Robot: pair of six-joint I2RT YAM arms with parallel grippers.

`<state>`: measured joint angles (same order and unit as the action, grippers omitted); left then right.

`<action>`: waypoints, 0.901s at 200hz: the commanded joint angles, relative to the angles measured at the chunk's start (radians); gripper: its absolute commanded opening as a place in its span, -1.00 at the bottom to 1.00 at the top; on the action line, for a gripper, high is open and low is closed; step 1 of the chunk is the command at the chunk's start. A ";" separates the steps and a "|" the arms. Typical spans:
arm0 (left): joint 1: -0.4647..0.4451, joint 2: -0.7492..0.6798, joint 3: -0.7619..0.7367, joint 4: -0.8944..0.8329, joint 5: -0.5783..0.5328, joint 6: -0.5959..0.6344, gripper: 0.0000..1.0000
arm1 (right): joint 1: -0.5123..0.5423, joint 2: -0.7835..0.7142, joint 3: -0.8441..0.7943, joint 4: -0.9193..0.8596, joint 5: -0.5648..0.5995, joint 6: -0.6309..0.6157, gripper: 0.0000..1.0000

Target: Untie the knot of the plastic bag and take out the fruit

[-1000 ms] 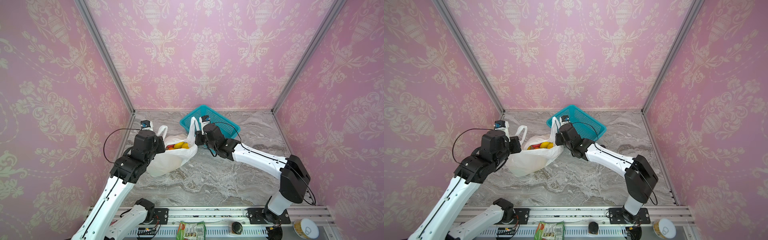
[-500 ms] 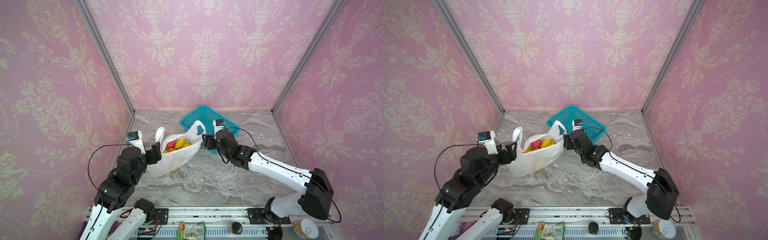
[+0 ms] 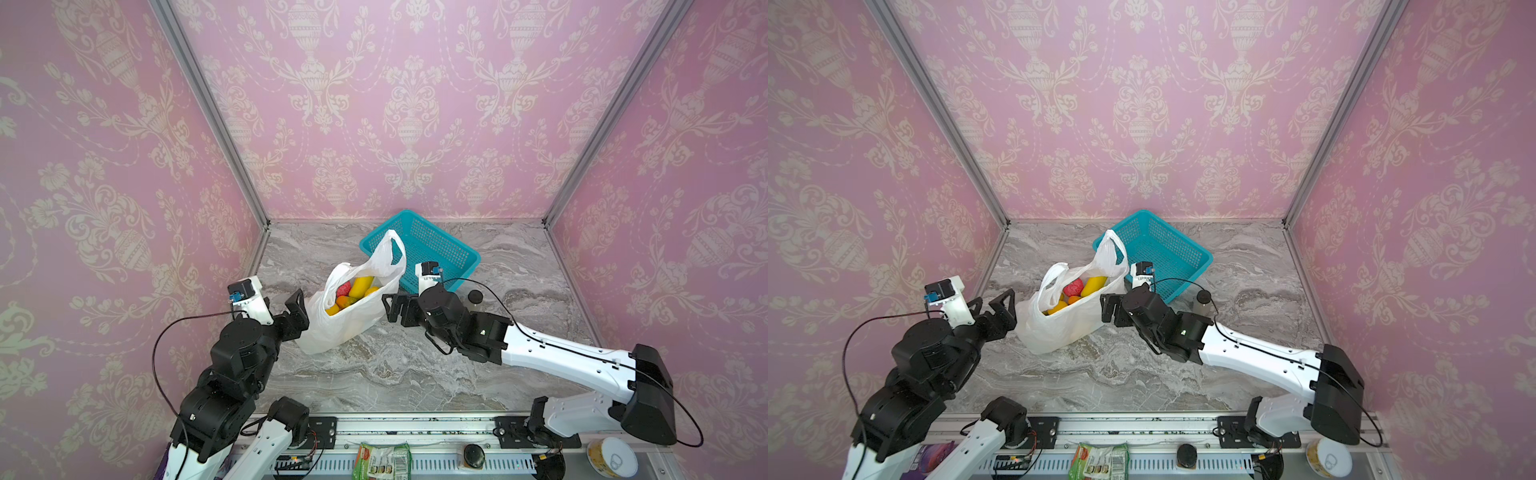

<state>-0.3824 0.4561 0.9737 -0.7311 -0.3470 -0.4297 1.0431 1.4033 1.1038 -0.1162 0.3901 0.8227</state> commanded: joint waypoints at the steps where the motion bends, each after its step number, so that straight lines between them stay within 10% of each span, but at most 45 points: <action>1: -0.001 -0.005 -0.025 0.009 0.009 -0.010 0.68 | -0.003 0.089 0.125 -0.042 0.074 0.069 1.00; 52: -0.001 0.001 -0.024 0.009 0.011 -0.010 0.70 | -0.022 0.300 0.341 -0.166 0.039 0.076 1.00; 111: -0.001 0.090 0.074 0.030 0.017 0.021 0.72 | 0.033 0.220 0.103 -0.111 0.071 0.128 0.99; 180: -0.001 0.549 0.417 0.062 0.099 0.121 0.71 | 0.098 0.153 -0.046 0.057 0.038 0.073 0.65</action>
<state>-0.3824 0.8341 1.2564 -0.6487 -0.3195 -0.3824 1.1240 1.5990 1.0660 -0.1413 0.4366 0.9180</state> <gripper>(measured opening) 0.871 0.859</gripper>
